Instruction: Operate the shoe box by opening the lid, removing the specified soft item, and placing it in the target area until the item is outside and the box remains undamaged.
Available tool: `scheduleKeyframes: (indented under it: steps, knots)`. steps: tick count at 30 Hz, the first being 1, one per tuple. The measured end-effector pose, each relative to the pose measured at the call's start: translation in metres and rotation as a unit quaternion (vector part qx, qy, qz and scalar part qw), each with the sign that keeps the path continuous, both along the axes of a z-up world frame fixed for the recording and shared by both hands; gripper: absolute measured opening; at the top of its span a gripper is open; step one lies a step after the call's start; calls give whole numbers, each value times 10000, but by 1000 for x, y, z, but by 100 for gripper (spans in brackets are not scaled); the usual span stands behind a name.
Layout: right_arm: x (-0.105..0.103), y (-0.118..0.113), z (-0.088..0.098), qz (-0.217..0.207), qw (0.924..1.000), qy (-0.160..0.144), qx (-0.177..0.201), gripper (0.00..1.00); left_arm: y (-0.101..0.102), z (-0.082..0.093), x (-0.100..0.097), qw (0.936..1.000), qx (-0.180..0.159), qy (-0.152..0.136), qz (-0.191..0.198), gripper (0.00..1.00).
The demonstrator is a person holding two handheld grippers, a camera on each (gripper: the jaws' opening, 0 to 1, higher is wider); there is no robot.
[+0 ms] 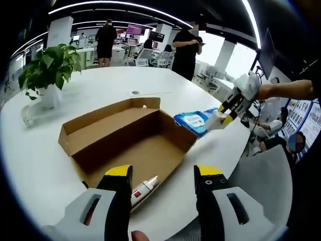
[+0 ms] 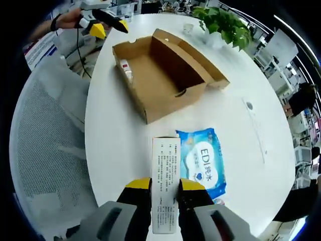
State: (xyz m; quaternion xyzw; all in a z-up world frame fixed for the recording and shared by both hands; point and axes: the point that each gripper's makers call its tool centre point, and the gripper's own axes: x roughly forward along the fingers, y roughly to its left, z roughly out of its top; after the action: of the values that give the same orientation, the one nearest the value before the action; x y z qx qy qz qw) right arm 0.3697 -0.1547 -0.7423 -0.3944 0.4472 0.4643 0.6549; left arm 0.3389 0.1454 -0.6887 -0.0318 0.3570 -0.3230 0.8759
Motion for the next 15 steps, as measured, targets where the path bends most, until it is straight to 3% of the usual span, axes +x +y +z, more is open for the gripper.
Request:
scheduleKeyframes:
  steps: [8, 15]
  knots:
    - [-17, -57, -11, -505, 9986, 130, -75, 15, -24, -8, 3, 9997, 52, 101, -214, 50]
    - [-25, -88, -17, -750, 9970, 181, -87, 15, -42, -8, 9, 9993, 98, 115, -336, 50]
